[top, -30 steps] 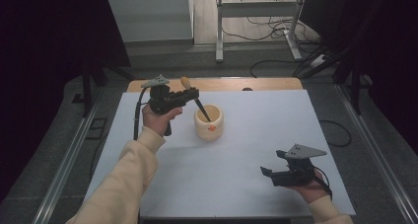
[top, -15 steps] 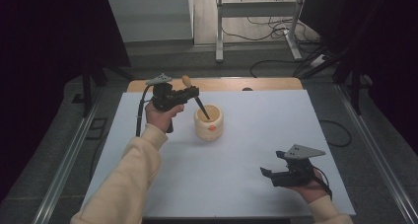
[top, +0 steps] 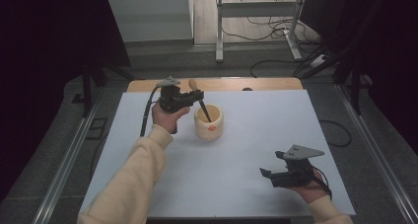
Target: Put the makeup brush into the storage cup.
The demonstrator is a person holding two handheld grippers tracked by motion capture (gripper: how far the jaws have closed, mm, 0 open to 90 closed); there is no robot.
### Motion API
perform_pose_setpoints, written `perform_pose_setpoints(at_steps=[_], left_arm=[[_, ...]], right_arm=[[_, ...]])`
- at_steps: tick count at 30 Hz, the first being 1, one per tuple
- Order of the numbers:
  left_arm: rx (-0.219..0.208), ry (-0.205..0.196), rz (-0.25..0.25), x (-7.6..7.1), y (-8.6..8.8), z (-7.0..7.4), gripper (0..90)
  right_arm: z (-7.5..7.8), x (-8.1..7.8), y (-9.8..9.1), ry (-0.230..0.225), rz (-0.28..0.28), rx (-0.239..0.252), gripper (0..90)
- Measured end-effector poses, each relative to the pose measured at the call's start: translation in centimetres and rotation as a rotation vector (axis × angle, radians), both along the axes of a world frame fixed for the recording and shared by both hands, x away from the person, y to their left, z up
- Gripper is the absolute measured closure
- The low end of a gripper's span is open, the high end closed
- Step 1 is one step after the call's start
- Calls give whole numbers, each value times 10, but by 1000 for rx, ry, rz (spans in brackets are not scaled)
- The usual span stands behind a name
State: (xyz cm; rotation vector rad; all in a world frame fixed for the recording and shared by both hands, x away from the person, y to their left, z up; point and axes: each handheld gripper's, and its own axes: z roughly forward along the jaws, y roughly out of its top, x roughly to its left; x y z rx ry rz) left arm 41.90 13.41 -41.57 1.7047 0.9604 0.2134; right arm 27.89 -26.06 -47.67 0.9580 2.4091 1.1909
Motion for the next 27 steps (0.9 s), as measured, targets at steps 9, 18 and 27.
perform_pose_setpoints(at_steps=[9, 18, 27], left_arm=[[15, 17, -10, 1, -4, -8, 776], [19, 24, -17, 1, -7, -12, 775], [128, -34, -14, -1, -17, -15, 447]], right_arm=[[0, 0, 0, 0, 1, -4, 158], [0, 0, 0, 0, 2, -9, 158], [0, 0, 1, 0, 5, -10, 158]])
